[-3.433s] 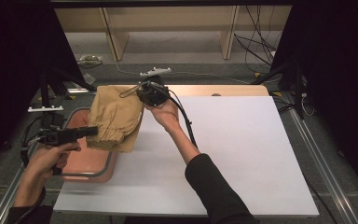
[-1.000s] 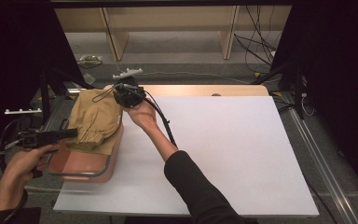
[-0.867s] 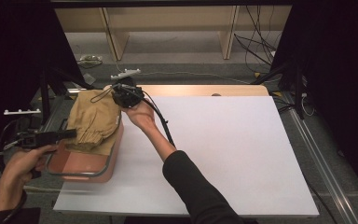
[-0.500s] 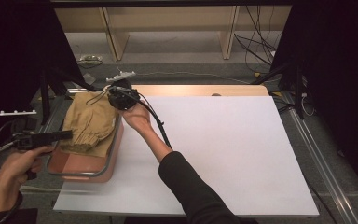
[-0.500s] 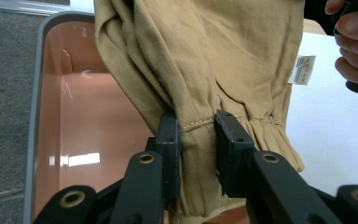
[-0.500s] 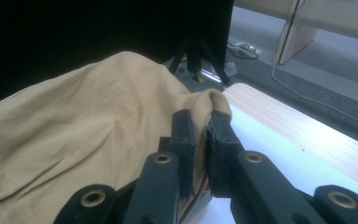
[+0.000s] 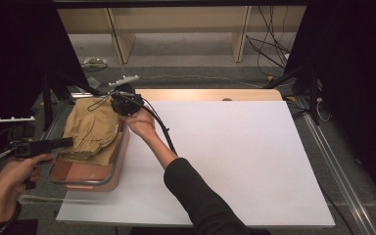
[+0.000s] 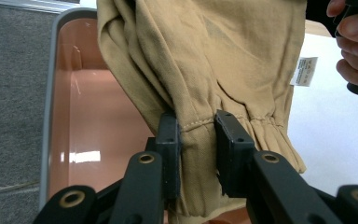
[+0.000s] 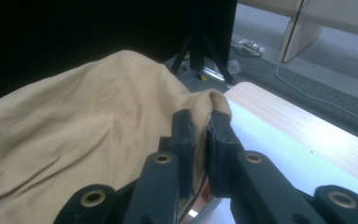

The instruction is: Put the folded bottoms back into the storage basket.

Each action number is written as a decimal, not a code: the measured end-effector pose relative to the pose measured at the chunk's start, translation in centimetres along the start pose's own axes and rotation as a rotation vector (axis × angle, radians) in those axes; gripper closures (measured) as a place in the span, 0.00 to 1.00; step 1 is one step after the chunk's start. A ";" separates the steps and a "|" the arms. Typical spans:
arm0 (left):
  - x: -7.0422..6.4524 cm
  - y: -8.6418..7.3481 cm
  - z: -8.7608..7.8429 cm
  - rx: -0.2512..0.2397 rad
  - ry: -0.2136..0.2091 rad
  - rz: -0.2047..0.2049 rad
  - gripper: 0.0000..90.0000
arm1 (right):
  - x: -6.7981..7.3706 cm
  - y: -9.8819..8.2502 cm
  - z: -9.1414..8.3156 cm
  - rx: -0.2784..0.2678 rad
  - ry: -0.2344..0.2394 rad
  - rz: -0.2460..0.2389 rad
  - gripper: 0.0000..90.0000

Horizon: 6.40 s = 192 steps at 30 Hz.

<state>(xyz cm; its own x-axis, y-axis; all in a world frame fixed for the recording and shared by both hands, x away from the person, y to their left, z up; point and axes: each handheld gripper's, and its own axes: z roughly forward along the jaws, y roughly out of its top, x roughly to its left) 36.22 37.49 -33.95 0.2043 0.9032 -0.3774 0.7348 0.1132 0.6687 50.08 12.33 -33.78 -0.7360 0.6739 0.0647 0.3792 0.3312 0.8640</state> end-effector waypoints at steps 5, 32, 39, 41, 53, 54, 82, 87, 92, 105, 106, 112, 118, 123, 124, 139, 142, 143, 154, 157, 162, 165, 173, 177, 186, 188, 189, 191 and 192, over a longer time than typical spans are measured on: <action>0.0 -0.1 0.3 0.016 0.014 0.005 0.81 | 0.2 -0.2 0.4 0.006 0.003 0.000 0.93; 0.5 -0.4 0.9 0.046 0.051 0.010 0.81 | 0.7 -0.8 1.4 0.024 0.013 -0.002 0.93; 0.7 -0.5 1.0 0.057 0.057 0.009 0.81 | 0.8 -0.9 1.7 0.028 0.014 -0.001 0.93; 0.7 -0.5 1.0 0.058 0.059 0.007 0.81 | 0.8 -1.0 1.8 0.029 0.015 -0.001 0.93; 1.0 -0.6 1.2 0.068 0.061 0.005 0.81 | 1.0 -1.1 2.0 0.033 0.017 -0.002 0.93; 1.0 -0.6 1.2 0.069 0.061 0.004 0.80 | 1.0 -1.1 2.0 0.033 0.018 -0.002 0.93; -0.6 -0.2 2.5 0.088 0.104 0.042 0.41 | -0.7 -1.0 -0.8 -0.027 0.010 0.038 0.39; -1.2 -0.1 2.7 0.084 0.103 0.063 0.37 | -1.4 -1.1 -1.7 -0.033 0.003 0.039 0.37; -1.7 0.0 2.9 0.069 0.090 0.067 0.35 | -1.9 -1.3 -2.5 -0.039 0.000 0.036 0.36; -3.8 0.1 4.1 0.035 0.034 0.084 0.29 | -2.9 -2.2 -4.4 -0.073 0.016 0.048 0.36; -4.0 0.1 4.2 0.035 0.028 0.092 0.29 | -2.9 -2.3 -4.6 -0.074 0.020 0.048 0.36; -5.3 0.2 4.6 0.006 0.022 0.122 0.27 | -2.7 -3.0 -6.0 -0.097 0.035 0.043 0.36; -6.5 -0.1 5.6 0.014 0.022 0.152 0.26 | -2.9 -3.6 -7.3 -0.113 0.038 0.036 0.35; -7.2 -0.3 6.3 -0.002 -0.007 0.163 0.26 | -3.5 -4.3 -8.5 -0.129 0.030 0.038 0.36; -7.3 -0.3 6.3 -0.006 -0.012 0.166 0.25 | -3.7 -4.4 -8.7 -0.131 0.029 0.039 0.35; -10.1 -1.0 7.5 -0.081 -0.055 0.214 0.25 | -6.0 -7.4 -13.0 -0.175 0.015 0.054 0.35; -10.8 -1.3 8.0 -0.084 -0.070 0.231 0.24 | -6.4 -8.1 -13.7 -0.180 0.011 0.062 0.35; -11.0 -1.3 8.1 -0.083 -0.074 0.240 0.24 | -6.5 -8.4 -13.9 -0.182 0.009 0.064 0.35; -13.1 -2.3 9.2 -0.101 -0.152 0.272 0.20 | -7.4 -10.3 -16.5 -0.210 0.004 0.079 0.32; -13.6 -2.5 9.4 -0.114 -0.176 0.270 0.20 | -7.6 -10.9 -17.0 -0.221 0.005 0.083 0.31; -14.4 -2.9 9.7 -0.124 -0.199 0.288 0.19 | -7.8 -11.7 -17.8 -0.232 0.008 0.091 0.29; -14.8 -3.2 9.8 -0.130 -0.212 0.294 0.19 | -7.8 -12.0 -18.3 -0.241 0.006 0.082 0.27; -16.0 -4.1 10.5 -0.161 -0.252 0.306 0.19 | -7.8 -13.7 -19.5 -0.249 0.004 0.080 0.25; -16.6 -4.6 10.9 -0.158 -0.260 0.322 0.18 | -8.1 -14.3 -20.1 -0.259 0.000 0.092 0.23; -17.7 -6.0 11.6 -0.179 -0.286 0.359 0.18 | -8.5 -15.7 -21.3 -0.252 -0.006 0.080 0.22; -17.9 -6.3 11.8 -0.176 -0.290 0.367 0.18 | -8.5 -16.1 -21.5 -0.250 -0.015 0.078 0.22; -18.1 -6.5 11.9 -0.179 -0.294 0.367 0.18 | -8.6 -16.1 -21.6 -0.250 -0.017 0.081 0.22; -18.2 -6.7 11.9 -0.181 -0.298 0.382 0.18 | -8.6 -16.2 -21.7 -0.256 -0.013 0.093 0.22; -18.3 -6.7 11.9 -0.185 -0.302 0.382 0.18 | -8.6 -16.2 -21.8 -0.259 -0.013 0.093 0.22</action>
<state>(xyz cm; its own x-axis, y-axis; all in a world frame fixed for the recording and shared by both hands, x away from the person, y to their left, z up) 35.22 15.24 -39.17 0.6333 0.7376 -0.2343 0.4507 -0.1053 0.8864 38.01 -13.26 -37.47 -0.6969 0.7022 0.1453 0.2878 0.0883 0.9536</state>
